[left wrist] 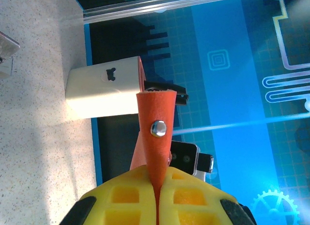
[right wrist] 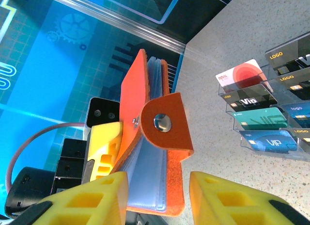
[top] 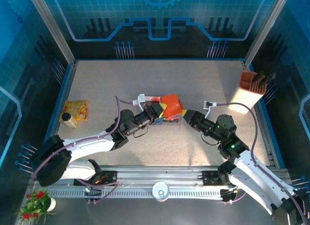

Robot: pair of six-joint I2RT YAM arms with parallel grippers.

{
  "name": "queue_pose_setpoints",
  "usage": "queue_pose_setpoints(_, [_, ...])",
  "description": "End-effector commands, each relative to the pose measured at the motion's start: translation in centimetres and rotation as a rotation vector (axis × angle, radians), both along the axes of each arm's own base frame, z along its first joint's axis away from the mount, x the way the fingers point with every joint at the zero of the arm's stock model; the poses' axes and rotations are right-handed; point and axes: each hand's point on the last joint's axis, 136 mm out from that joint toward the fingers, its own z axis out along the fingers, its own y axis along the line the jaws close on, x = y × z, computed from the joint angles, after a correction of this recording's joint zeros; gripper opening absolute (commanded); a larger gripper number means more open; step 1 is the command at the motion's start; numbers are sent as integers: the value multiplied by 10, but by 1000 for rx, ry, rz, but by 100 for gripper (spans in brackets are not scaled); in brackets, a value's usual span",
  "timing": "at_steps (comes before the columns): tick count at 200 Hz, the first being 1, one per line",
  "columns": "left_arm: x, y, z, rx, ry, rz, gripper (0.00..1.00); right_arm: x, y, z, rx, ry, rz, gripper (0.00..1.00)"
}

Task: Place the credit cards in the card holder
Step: Open the card holder at the bottom-center of the table.

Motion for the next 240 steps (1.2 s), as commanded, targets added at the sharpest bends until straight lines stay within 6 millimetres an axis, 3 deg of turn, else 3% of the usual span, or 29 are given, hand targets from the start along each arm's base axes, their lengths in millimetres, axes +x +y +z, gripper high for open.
queue_pose_setpoints(1, [0, 3, 6, -37, -19, 8, 0, -5, -1, 10, -30, -26, 1, 38])
queue_pose_setpoints(145, [3, -5, 14, -120, -14, -12, 0, 8, 8, -6, 61, -7, 3, 43])
queue_pose_setpoints(194, [3, -8, 8, -111, -4, -20, 0, 11, 15, 3, 112, -32, 27, 43])
queue_pose_setpoints(219, [2, -9, -1, -96, 9, -24, 0, 12, 20, 12, 132, -54, 53, 36])
queue_pose_setpoints(240, [2, -10, -8, -84, 19, -30, 0, 13, 23, 18, 150, -73, 76, 18])
